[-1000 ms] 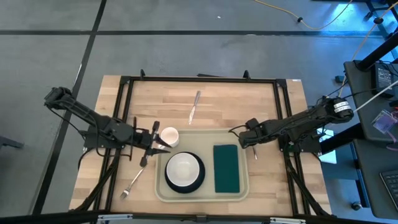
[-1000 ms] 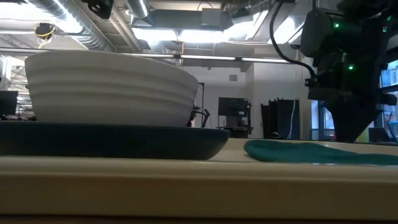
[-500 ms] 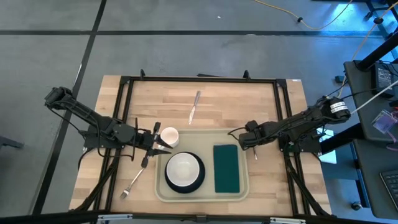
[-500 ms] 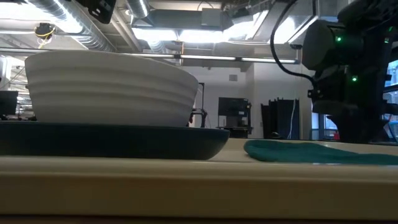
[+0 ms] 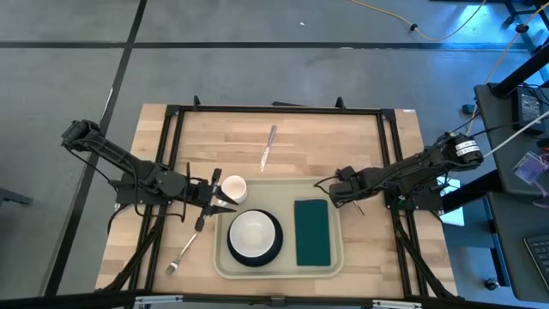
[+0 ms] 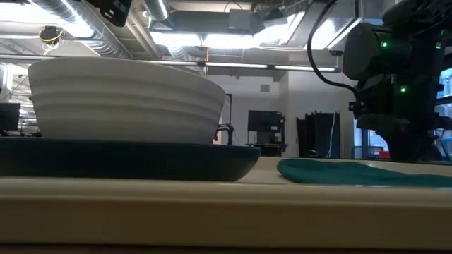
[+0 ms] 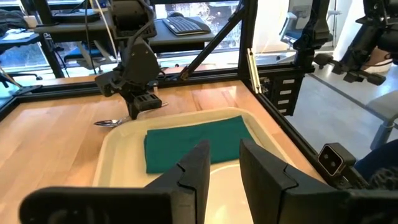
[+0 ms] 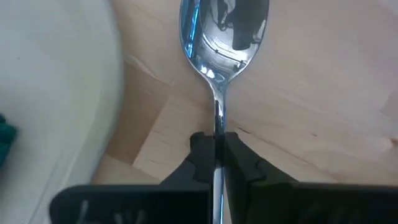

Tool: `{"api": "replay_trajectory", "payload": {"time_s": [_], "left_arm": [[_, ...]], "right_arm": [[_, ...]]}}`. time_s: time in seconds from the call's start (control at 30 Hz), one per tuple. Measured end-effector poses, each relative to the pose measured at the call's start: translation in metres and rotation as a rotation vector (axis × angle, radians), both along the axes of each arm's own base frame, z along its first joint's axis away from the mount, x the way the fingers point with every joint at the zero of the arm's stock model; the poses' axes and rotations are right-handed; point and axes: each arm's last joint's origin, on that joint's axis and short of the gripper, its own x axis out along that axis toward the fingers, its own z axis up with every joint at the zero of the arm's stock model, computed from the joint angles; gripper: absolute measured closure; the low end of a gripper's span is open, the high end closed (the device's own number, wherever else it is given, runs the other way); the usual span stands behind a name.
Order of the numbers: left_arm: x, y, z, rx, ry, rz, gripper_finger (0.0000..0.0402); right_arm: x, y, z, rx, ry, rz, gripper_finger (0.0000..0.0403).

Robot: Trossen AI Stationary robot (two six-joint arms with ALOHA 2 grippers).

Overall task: Set up tray
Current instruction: Put the silver spoon on the green napkin

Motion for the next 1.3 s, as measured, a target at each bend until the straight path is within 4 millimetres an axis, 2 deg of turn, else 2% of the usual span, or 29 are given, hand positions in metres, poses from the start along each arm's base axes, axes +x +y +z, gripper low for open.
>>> {"api": "replay_trajectory", "payload": {"time_s": [0.13,0.3,0.47,0.63,0.77,0.97,1.17,1.3], "left_arm": [[0.0,0.0,0.0,0.0,0.0,0.0,0.0318],[0.0,0.0,0.0,0.0,0.0,0.0,0.032],[0.0,0.0,0.0,-0.018,0.003,0.004,0.0322],[0.0,-0.001,0.0,-0.03,0.006,0.001,0.0319],[0.0,-0.001,0.0,-0.047,0.011,-0.019,0.0318],[-0.001,-0.002,0.0,-0.055,0.016,-0.059,0.0322],[-0.001,-0.003,0.0,-0.059,0.018,-0.079,0.0318],[-0.001,-0.003,0.0,-0.076,0.022,-0.075,0.0319]], "right_arm": [[0.004,0.002,0.012,0.024,0.041,-0.034,0.0396],[0.022,0.006,0.047,0.043,0.019,-0.069,0.0396],[0.048,0.027,0.085,0.092,-0.177,-0.067,0.0396],[0.07,0.059,0.106,0.149,-0.388,-0.067,0.0396],[0.076,0.082,0.099,0.124,-0.439,-0.156,0.0396],[0.087,0.11,0.074,0.175,-0.353,-0.266,0.0396],[0.106,0.128,0.057,0.126,-0.274,-0.267,0.0396],[0.108,0.132,0.054,0.082,-0.254,-0.345,0.0395]]}}
